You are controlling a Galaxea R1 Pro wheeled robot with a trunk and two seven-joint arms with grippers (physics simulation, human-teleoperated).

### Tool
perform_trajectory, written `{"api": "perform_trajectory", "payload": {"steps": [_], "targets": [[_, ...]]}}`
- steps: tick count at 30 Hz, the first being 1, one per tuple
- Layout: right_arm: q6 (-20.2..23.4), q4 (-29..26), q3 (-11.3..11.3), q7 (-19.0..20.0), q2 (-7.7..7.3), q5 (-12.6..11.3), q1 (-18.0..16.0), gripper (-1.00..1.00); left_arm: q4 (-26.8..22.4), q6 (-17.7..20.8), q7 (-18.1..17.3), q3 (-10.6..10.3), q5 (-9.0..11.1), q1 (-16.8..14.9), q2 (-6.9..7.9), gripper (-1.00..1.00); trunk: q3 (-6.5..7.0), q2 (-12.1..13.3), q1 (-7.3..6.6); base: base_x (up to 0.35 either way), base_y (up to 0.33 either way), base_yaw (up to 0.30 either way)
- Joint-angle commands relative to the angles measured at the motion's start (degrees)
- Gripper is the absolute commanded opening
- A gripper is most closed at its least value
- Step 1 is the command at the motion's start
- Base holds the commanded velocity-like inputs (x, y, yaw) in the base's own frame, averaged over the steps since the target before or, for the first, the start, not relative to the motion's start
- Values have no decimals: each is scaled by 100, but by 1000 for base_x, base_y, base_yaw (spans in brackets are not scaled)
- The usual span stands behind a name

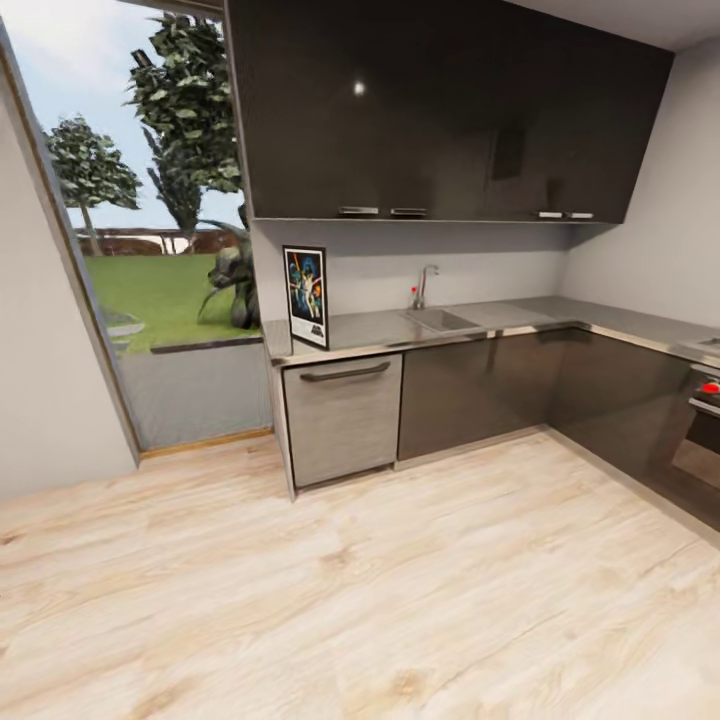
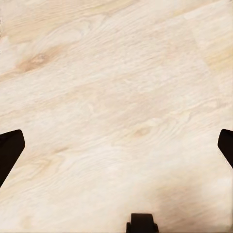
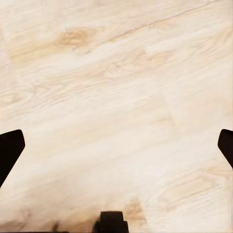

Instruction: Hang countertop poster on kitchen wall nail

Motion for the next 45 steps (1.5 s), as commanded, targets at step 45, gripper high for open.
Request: {"api": "perform_trajectory", "payload": {"steps": [45], "targets": [[-19, 2, 0, -19, 66, 6, -7, 100, -22, -7, 19, 84, 3, 2, 5, 100, -5, -2, 3, 121, -76, 278]]}}
